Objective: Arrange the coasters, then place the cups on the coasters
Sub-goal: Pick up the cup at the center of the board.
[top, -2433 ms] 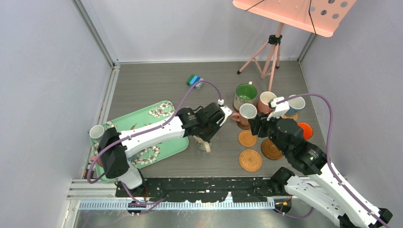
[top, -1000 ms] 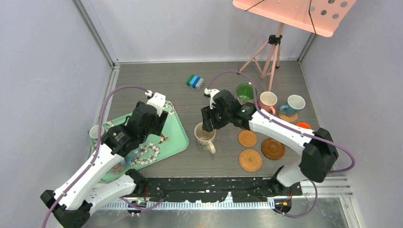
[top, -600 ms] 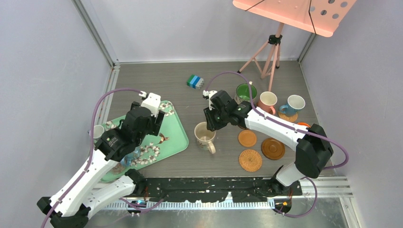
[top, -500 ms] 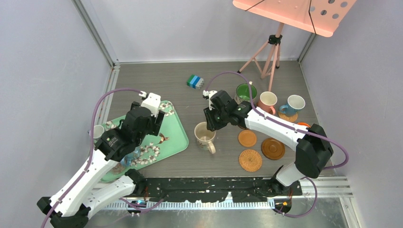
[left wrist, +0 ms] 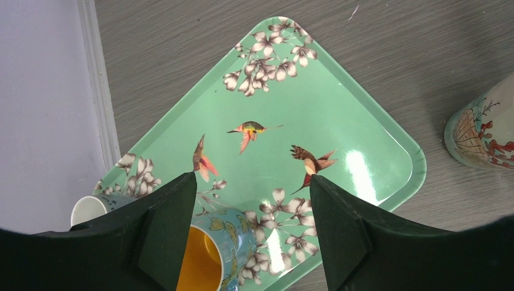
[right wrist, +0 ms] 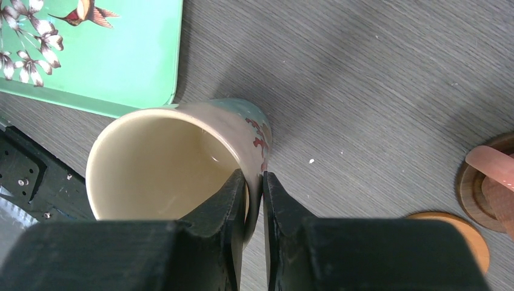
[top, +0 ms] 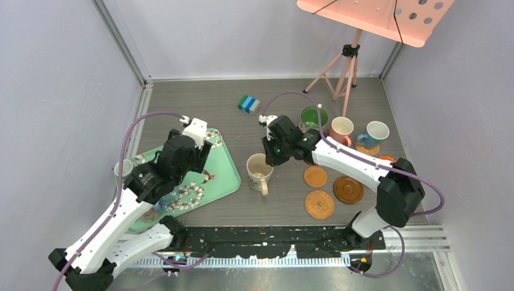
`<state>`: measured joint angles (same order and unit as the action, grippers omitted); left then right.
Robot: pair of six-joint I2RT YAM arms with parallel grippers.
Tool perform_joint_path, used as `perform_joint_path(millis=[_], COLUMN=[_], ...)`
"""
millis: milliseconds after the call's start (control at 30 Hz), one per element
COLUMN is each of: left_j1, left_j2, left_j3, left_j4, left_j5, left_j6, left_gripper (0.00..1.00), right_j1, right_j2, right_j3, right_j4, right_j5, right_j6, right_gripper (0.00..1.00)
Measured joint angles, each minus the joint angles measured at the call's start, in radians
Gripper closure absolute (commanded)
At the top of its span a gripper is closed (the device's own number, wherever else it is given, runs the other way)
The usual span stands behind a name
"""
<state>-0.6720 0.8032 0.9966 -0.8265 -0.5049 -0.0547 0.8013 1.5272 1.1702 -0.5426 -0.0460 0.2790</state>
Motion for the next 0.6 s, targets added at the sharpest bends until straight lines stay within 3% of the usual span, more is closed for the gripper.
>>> perform_joint_path(millis=[367,600], left_j1=[0.000,0.000], left_j2=[-0.011,-0.019], left_j3=[0.000,0.000], left_j4=[0.000,0.000], left_j5=[-0.016,-0.026], left_j6=[0.008,0.011], left_gripper=[0.27,0.27], right_j1=[0.000,0.000], right_j2=[-0.026,-0.123], right_j3=[-0.009,-0.009], right_j4=[-0.030,-0.133], right_j5=[0.040,0.140], right_j6=[0.015,0.035], right_gripper=[0.95,0.95])
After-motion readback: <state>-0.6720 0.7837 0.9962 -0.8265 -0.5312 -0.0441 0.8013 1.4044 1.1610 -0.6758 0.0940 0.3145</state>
